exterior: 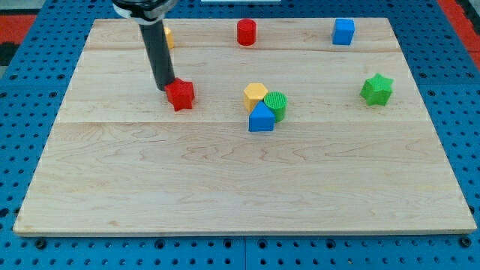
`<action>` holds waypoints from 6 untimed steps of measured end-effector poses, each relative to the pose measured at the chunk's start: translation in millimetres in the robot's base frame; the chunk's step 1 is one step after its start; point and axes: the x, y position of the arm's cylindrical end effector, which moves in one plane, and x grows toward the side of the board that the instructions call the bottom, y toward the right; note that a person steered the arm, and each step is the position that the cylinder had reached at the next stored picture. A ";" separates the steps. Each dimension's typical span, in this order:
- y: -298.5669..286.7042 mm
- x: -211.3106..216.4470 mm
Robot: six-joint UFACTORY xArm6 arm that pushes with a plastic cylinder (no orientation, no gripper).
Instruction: Push the red star to the top left of the blue triangle
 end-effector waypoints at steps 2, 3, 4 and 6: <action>11.9 21.6; -2.8 29.9; -1.3 43.5; 20.8 45.7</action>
